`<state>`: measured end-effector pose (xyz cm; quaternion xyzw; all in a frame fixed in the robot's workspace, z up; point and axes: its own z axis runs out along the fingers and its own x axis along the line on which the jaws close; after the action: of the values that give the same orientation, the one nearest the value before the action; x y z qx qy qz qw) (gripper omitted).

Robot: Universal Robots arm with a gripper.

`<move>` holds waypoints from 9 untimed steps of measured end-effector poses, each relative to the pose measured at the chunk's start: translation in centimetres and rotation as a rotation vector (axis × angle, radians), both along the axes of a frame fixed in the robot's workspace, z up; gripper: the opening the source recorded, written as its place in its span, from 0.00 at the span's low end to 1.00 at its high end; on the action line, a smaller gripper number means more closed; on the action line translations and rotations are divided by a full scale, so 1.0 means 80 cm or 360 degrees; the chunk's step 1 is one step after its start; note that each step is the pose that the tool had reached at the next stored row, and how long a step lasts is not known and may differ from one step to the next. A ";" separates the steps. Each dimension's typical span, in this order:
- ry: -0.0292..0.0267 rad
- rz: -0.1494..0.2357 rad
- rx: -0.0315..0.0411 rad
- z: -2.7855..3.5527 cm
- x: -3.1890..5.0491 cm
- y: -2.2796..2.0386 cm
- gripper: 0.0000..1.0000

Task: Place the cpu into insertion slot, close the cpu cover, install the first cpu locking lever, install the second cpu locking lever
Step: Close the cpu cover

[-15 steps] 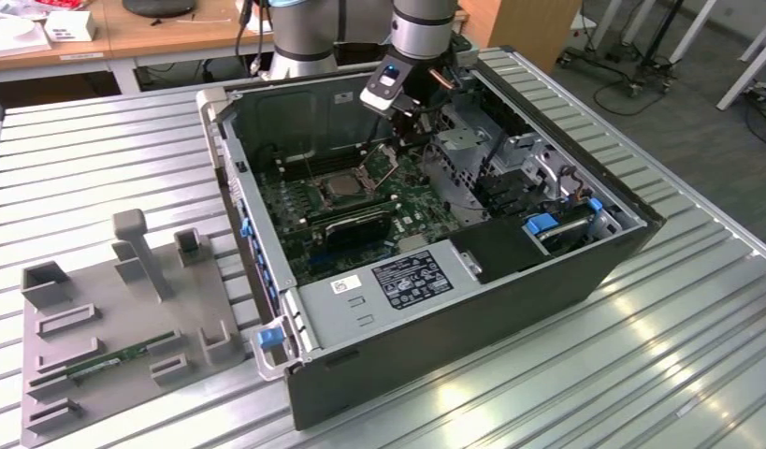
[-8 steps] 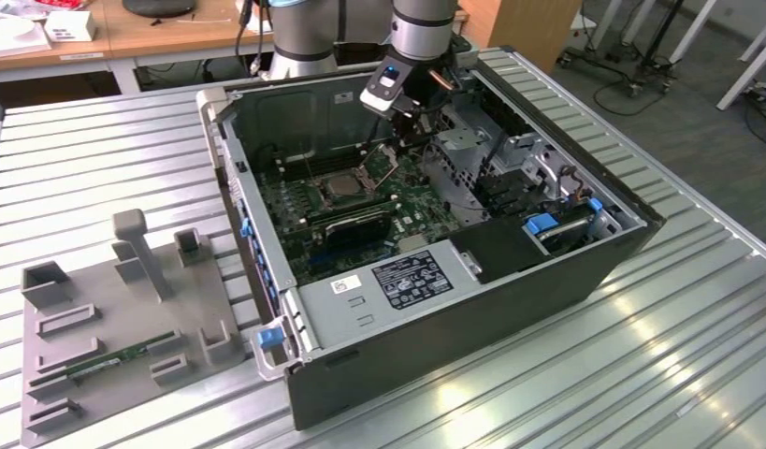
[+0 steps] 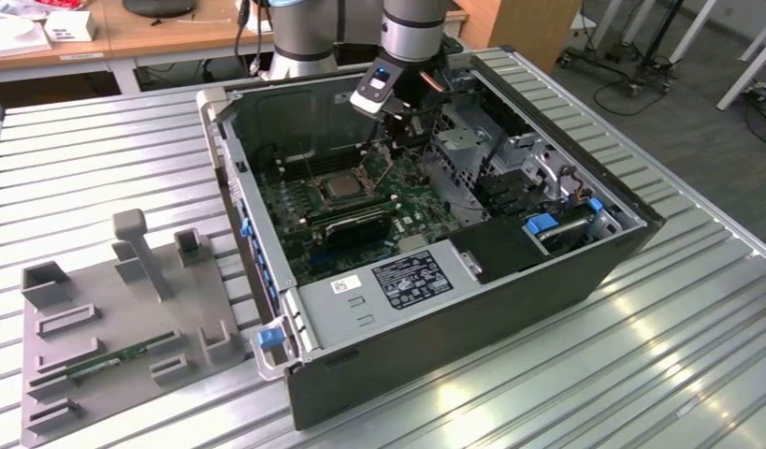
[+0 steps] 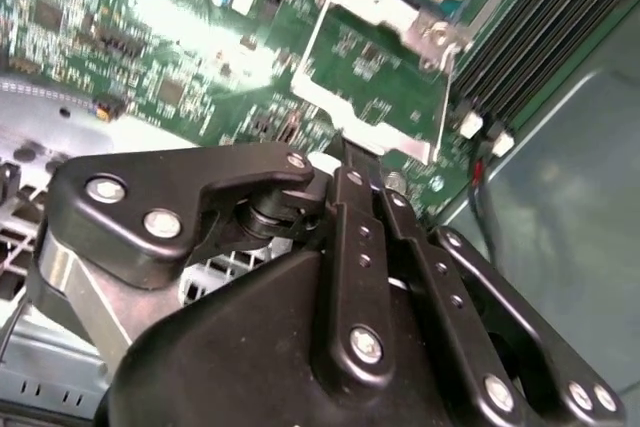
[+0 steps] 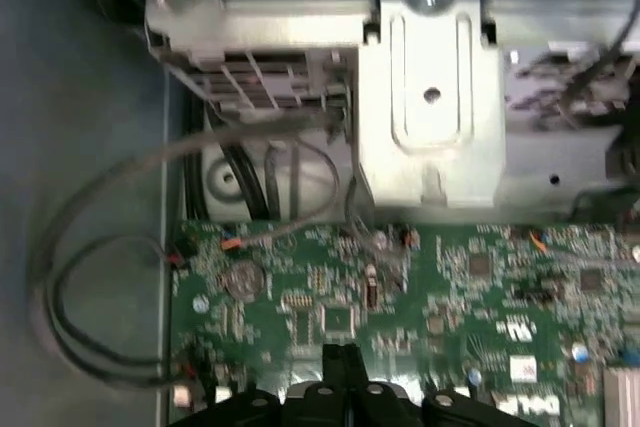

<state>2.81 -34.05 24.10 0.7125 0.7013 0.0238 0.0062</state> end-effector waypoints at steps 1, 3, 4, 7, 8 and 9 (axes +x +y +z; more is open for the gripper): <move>-0.00005 0.0000 0.0000 -0.0002 -0.005 0.0000 0.11; -0.00012 0.0000 0.0000 -0.0004 -0.013 0.0000 0.11; -0.00016 0.0000 0.0000 -0.0005 -0.018 0.0000 0.11; -0.00034 0.0000 0.0000 -0.0006 -0.034 0.0000 0.11; -0.00041 0.0000 0.0000 -0.0007 -0.040 0.0000 0.11; -0.00049 0.0000 0.0000 -0.0008 -0.045 0.0000 0.11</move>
<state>-0.82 -34.04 24.04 0.7125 0.7012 0.0249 0.0072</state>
